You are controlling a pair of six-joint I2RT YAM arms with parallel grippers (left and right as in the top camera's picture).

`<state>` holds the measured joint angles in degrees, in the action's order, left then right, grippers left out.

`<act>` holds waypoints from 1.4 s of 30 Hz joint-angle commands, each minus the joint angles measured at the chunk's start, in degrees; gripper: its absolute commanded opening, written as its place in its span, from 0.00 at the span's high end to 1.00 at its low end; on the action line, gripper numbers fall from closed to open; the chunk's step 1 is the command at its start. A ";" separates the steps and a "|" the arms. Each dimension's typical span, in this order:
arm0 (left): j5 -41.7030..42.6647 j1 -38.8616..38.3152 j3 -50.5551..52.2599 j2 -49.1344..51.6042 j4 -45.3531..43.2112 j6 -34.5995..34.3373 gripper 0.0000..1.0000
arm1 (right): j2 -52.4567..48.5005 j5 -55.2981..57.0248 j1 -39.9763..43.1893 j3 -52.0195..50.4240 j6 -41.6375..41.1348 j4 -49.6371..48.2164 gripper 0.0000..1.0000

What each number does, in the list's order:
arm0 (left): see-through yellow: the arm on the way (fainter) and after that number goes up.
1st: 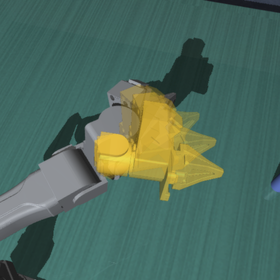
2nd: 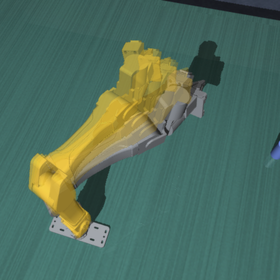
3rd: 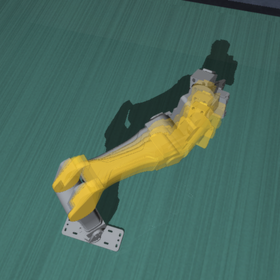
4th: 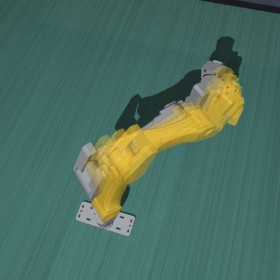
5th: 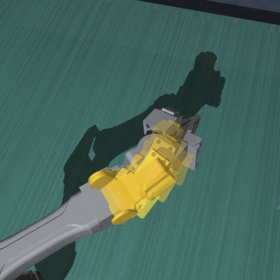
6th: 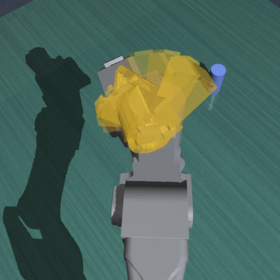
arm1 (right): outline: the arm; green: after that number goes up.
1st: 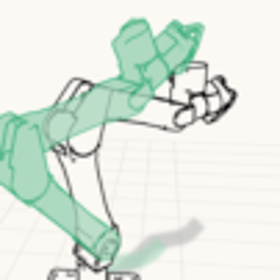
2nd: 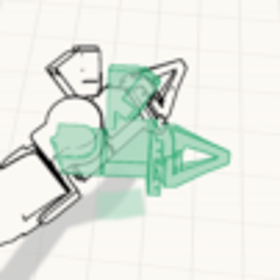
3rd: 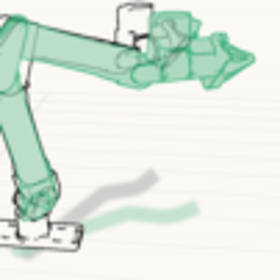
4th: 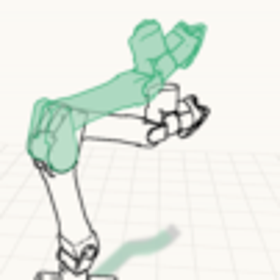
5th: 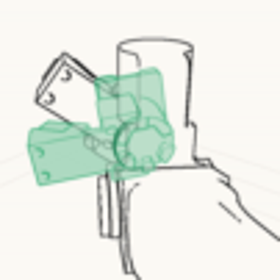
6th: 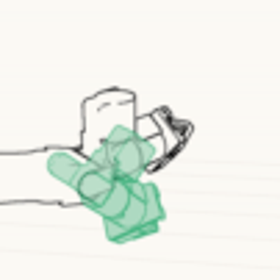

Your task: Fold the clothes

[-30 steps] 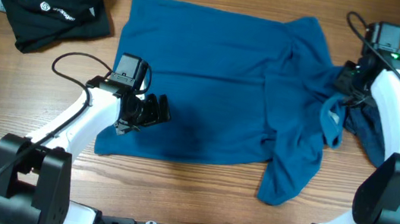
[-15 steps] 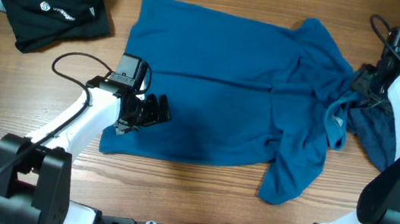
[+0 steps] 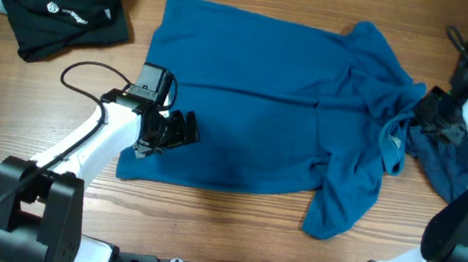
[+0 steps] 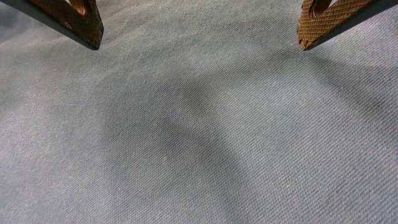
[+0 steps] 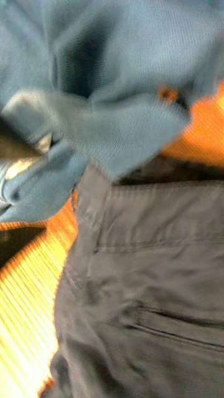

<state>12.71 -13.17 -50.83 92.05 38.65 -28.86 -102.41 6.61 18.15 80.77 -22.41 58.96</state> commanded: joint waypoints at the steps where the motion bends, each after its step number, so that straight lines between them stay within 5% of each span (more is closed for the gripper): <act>1: -0.79 -0.13 0.28 0.66 0.31 -0.11 0.00 | 0.63 -9.29 4.96 -2.19 0.00 -0.04 0.96; 17: -0.79 -0.13 0.28 0.66 -0.22 -0.11 0.00 | -0.50 -8.79 5.92 -13.86 -2.12 -10.62 0.80; 36: -0.81 -0.13 0.28 0.66 -0.31 0.09 0.00 | -8.74 -3.85 16.20 -11.96 -4.55 -15.32 0.82; 40: -0.79 -0.13 0.28 0.66 -0.31 0.09 0.00 | -8.72 -6.58 19.56 -10.34 -4.70 -13.84 0.92; 42: -0.81 -0.13 0.28 0.66 -0.35 0.09 0.00 | -8.59 -10.10 20.06 -8.11 -4.70 -11.82 0.86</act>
<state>12.71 -13.17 -50.83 92.05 38.48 -28.84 -109.78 -0.62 37.67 69.14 -26.37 45.19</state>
